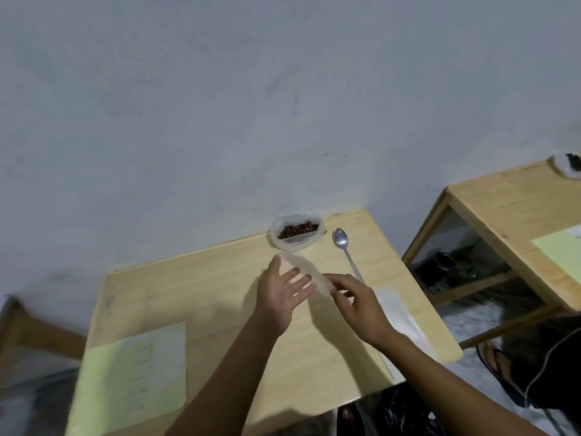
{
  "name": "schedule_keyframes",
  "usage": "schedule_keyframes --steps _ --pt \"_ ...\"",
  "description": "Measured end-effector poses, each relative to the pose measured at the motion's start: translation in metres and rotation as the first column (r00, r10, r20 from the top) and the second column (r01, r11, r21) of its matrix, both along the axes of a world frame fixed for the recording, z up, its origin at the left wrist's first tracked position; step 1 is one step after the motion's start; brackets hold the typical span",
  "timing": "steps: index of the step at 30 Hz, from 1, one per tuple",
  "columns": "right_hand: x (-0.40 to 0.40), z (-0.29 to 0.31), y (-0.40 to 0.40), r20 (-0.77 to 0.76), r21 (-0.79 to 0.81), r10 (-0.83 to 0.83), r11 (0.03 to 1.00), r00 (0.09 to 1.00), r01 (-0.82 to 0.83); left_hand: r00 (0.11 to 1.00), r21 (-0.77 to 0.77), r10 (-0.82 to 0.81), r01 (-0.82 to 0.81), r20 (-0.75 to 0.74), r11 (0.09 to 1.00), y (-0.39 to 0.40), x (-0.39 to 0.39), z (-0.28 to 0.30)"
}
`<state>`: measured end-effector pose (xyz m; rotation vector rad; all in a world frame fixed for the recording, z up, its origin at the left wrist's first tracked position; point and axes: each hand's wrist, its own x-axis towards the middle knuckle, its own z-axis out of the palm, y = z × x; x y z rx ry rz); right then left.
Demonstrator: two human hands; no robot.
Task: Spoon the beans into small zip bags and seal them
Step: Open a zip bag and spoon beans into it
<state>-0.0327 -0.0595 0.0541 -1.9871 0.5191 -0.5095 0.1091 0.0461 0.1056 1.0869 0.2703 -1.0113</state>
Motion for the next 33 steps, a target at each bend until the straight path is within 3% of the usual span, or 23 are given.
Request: schedule_keyframes --steps 4,7,15,25,33 --pt "0.021 0.002 0.008 -0.065 -0.130 0.161 0.977 0.985 -0.168 1.000 -0.039 0.030 -0.030 0.001 0.999 0.025 0.020 0.010" --pt "0.032 0.010 0.014 -0.125 -0.048 0.246 0.966 0.961 -0.253 0.999 -0.001 0.012 -0.012 0.049 1.000 0.039 0.027 0.011" --pt "0.054 0.041 0.030 -0.030 0.125 0.196 0.974 0.980 -0.191 0.954 0.107 -0.216 0.198 0.206 0.974 0.049 0.025 0.022" --pt "0.062 0.062 0.033 0.023 0.480 0.208 0.856 0.978 -0.193 0.938 0.042 -0.168 0.163 0.302 0.986 0.049 0.021 0.024" --pt "0.068 0.066 0.038 0.025 0.541 0.207 0.820 0.978 -0.187 0.945 0.054 -0.114 0.103 0.305 0.993 0.047 0.020 0.022"
